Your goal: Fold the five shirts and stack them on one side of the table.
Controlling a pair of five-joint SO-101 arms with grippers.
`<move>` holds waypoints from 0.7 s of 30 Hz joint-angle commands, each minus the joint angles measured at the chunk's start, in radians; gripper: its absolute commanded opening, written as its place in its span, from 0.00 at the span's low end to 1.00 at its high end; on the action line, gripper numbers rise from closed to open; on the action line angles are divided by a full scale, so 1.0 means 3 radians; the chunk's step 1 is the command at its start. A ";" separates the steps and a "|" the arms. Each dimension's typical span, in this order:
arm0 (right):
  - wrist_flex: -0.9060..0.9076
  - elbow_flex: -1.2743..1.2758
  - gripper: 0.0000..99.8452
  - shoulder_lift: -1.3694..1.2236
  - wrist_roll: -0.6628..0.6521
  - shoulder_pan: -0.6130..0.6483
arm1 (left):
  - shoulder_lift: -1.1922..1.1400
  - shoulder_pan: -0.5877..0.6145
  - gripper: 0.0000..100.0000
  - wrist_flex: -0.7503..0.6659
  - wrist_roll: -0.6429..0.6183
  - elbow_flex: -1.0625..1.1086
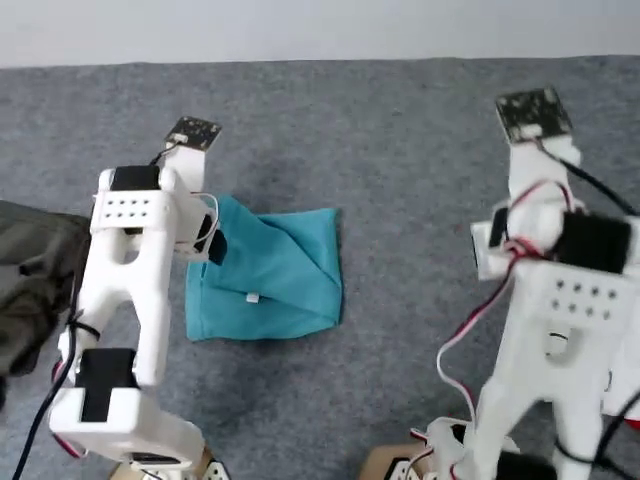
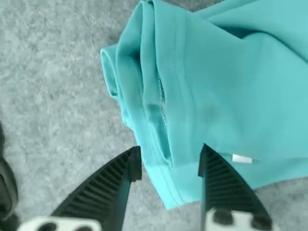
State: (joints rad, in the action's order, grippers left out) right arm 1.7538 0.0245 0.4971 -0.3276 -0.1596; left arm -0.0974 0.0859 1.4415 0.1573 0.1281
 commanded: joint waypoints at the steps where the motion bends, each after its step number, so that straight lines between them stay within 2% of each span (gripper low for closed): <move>1: 0.0136 0.0210 0.02 0.0401 0.0005 -0.0084 | -0.0066 -0.0026 0.20 -0.0056 0.0046 -0.0233; 10: 0.0136 0.0614 0.02 0.0892 0.0005 -0.0079 | -0.0435 -0.0123 0.20 -0.0148 0.0046 -0.0289; 21: 0.0141 0.0655 0.02 0.1025 0.0005 -0.0079 | -0.0481 -0.0312 0.20 -0.0394 0.0031 -0.0284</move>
State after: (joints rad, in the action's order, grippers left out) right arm 1.7538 0.2271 0.7856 -0.3276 -0.1703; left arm -0.2447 -0.0077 1.3525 0.1665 0.0790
